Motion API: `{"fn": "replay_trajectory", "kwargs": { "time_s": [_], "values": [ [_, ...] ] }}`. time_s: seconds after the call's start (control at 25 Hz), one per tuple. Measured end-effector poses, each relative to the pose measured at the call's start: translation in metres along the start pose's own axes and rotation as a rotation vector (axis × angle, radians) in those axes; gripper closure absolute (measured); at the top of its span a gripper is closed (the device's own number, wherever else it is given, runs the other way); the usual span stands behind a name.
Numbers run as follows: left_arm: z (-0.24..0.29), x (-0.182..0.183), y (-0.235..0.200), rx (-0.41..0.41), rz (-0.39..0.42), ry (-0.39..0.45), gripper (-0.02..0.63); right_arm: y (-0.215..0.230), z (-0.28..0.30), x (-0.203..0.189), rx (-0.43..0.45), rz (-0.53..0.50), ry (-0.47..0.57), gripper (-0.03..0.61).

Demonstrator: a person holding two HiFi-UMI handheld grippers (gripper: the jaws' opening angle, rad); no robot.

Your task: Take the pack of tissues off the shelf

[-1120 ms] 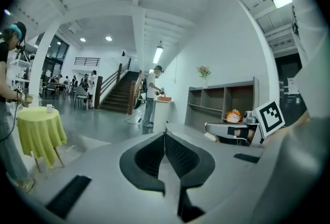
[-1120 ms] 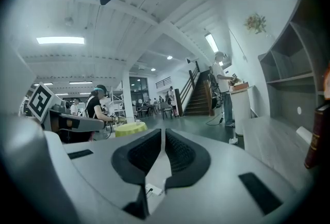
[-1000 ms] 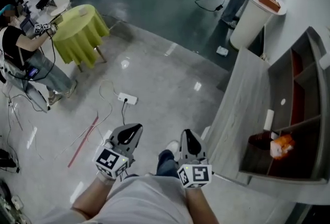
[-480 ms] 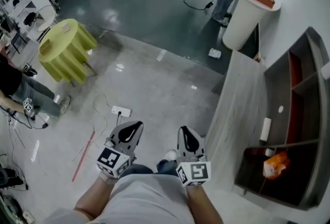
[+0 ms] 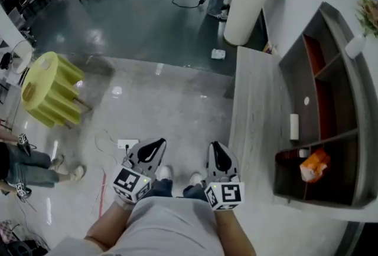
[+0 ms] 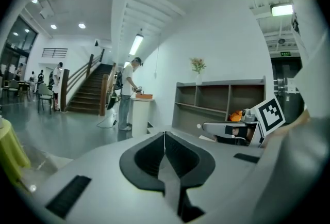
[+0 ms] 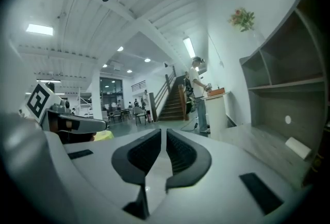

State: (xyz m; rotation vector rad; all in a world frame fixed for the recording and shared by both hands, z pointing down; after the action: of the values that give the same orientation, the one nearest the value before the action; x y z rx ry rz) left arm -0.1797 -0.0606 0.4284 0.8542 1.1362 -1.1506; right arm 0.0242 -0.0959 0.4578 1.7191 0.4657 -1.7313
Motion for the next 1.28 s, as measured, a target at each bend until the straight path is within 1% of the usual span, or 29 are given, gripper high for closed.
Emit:
{"fn": "replay_trajectory", "kwargs": {
  "time_s": [0.16, 0.32, 0.44, 0.56, 0.68, 0.84, 1.0, 1.12, 1.16, 1.24, 1.28],
  "values": [
    [0.032, 0.009, 0.016, -0.123, 0.018, -0.019, 0.595, 0.027, -0.023, 0.006, -0.162, 0.014, 0.034, 0.546],
    [0.065, 0.021, 0.041, -0.284, 0.054, -0.012, 0.595, 0.052, -0.062, 0.019, -0.359, 0.025, 0.074, 0.546],
    [0.089, 0.028, 0.068, -0.389, 0.078, -0.018, 0.595, 0.072, -0.097, 0.023, -0.504, 0.035, 0.109, 0.545],
    [0.110, 0.031, 0.096, -0.477, 0.109, -0.021, 0.595, 0.090, -0.134, 0.023, -0.638, 0.041, 0.138, 0.546],
    [0.127, 0.035, 0.122, -0.544, 0.133, -0.024, 0.595, 0.107, -0.169, 0.021, -0.753, 0.049, 0.166, 0.545],
    [0.139, 0.037, 0.151, -0.615, 0.174, -0.032, 0.595, 0.127, -0.212, 0.014, -0.897, 0.069, 0.190, 0.545],
    [0.144, 0.034, 0.169, -0.648, 0.211, -0.051, 0.595, 0.147, -0.245, 0.002, -1.013, 0.092, 0.200, 0.545],
    [0.145, 0.030, 0.176, -0.650, 0.231, -0.067, 0.595, 0.162, -0.259, 0.000, -1.062, 0.102, 0.194, 0.538],
    [0.145, 0.029, 0.178, -0.648, 0.237, -0.072, 0.595, 0.168, -0.262, -0.001, -1.071, 0.107, 0.192, 0.522],
    [0.145, 0.026, 0.183, -0.644, 0.248, -0.084, 0.595, 0.181, -0.267, -0.004, -1.089, 0.118, 0.190, 0.472],
    [0.145, 0.025, 0.184, -0.642, 0.254, -0.089, 0.595, 0.188, -0.269, -0.004, -1.100, 0.125, 0.189, 0.462]
  ]
}}
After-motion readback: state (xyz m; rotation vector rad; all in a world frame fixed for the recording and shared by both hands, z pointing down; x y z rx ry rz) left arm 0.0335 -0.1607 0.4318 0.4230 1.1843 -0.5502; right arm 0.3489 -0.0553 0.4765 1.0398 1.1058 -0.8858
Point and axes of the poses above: the fingertips, and each gripper's own axes: z forward along the fingers, y to its right, x out of its top, the point moved 6 cm from there along -z, backward along the fingers, and after that the axes turned 14 degrees about x, right-handed, at the moved point
